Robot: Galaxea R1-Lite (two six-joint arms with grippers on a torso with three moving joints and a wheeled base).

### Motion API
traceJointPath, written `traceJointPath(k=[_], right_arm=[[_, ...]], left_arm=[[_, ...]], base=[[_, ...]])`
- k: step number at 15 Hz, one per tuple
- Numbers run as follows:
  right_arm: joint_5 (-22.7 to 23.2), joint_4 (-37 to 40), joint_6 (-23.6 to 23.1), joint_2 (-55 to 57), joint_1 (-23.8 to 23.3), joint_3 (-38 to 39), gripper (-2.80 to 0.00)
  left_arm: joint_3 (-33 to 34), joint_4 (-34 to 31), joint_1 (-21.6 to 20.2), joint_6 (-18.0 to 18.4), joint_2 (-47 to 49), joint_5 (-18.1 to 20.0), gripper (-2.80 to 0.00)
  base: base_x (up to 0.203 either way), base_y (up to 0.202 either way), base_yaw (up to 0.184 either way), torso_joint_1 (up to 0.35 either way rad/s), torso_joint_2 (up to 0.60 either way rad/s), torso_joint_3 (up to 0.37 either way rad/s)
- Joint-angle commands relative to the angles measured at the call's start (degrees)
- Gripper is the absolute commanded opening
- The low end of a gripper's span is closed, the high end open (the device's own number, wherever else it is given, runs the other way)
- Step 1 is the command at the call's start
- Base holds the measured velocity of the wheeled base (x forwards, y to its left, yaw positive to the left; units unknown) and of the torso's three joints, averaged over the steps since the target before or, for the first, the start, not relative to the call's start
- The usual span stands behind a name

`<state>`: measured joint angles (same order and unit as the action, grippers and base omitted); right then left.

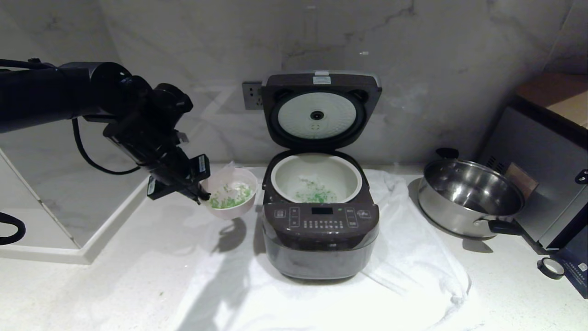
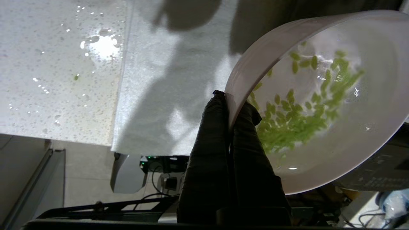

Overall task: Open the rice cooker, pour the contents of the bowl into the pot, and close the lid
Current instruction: Pour the water from the bowl into the rice cooker

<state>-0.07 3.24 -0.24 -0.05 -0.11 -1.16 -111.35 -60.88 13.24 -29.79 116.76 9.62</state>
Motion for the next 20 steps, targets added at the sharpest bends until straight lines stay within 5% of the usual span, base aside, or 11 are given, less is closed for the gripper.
traceJointPath(k=[1, 6, 20], right_arm=[[-0.01, 0.02, -0.02, 0.04, 0.02, 0.02, -2.8], [-0.01, 0.1, -0.02, 0.05, -0.06, -0.06, -2.8], [-0.01, 0.1, -0.02, 0.05, 0.02, 0.02, -2.8]], left_arm=[[0.14, -0.55, -1.19, 0.08, 0.42, -0.39, -2.8], [4.51, -0.56, -3.82, 2.67, -0.35, -0.39, -2.8], [3.95, -0.56, -3.22, 3.15, -0.12, -0.39, -2.8]], base=[[0.0, 0.0, 0.0, 0.0, 0.0, 0.0], [0.0, 0.0, 0.0, 0.0, 0.0, 0.0], [0.0, 0.0, 0.0, 0.0, 0.0, 0.0]])
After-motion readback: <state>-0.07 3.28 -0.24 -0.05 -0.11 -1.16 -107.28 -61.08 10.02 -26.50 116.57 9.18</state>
